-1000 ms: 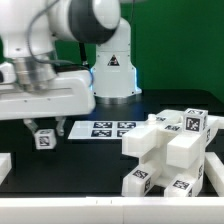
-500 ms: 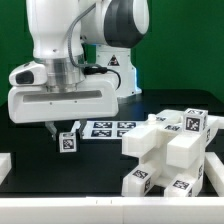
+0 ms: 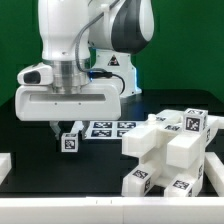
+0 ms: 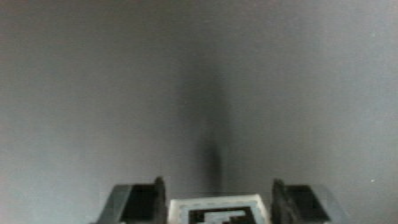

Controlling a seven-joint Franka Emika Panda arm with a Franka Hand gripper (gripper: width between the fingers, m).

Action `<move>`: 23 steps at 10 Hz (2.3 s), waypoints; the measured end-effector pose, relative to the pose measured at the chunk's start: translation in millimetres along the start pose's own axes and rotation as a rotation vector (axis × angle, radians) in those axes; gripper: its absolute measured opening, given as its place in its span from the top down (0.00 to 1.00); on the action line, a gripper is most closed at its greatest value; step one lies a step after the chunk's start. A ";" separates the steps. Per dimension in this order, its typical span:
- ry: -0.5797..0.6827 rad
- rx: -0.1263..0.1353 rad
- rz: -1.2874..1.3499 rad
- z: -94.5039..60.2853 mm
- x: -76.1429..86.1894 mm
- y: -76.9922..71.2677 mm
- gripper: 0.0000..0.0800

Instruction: Assemble chair

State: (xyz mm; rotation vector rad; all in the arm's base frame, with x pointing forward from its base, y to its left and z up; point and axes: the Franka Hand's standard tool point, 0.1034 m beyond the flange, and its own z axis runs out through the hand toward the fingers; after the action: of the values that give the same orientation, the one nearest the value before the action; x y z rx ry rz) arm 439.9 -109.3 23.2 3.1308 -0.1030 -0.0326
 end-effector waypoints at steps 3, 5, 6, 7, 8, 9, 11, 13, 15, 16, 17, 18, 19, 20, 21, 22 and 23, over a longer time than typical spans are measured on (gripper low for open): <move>-0.031 0.013 0.030 2.0 -5.5 -0.8 0.65; -0.046 0.024 -0.107 4.2 -12.0 6.5 0.65; -0.048 0.026 -0.238 5.4 -14.2 13.0 0.65; -0.033 0.030 -0.248 2.2 -14.0 24.8 0.65; -0.038 0.025 -0.307 2.1 -14.9 29.5 0.65; -0.041 0.022 -0.385 2.5 -15.2 30.0 0.65; -0.039 0.010 -0.557 2.7 -15.2 31.5 0.65; -0.031 -0.023 -0.872 8.1 -26.2 27.2 0.65; -0.052 -0.024 -1.103 14.0 -31.4 21.9 0.65; -0.059 -0.025 -1.152 14.3 -31.1 23.4 0.65; -0.065 -0.028 -1.190 14.4 -31.5 25.0 0.65; -0.066 -0.028 -1.187 14.4 -31.6 25.3 0.64; -0.066 -0.028 -1.180 14.6 -31.8 25.4 0.64; -0.066 -0.028 -1.165 14.6 -31.8 25.5 0.43; -0.065 -0.030 -1.121 14.5 -31.8 25.5 0.25; -0.059 -0.030 -1.013 11.1 -30.0 23.6 0.25; -0.055 -0.027 -0.902 7.0 -27.6 20.1 0.20</move>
Offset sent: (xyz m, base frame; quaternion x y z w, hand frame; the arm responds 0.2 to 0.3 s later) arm -0.0181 0.0061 0.0012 0.0459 -0.0459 -0.1048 0.9924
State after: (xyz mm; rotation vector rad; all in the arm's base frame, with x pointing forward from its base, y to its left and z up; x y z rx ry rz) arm 410.9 -127.6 17.0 2.8469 1.2664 -0.1192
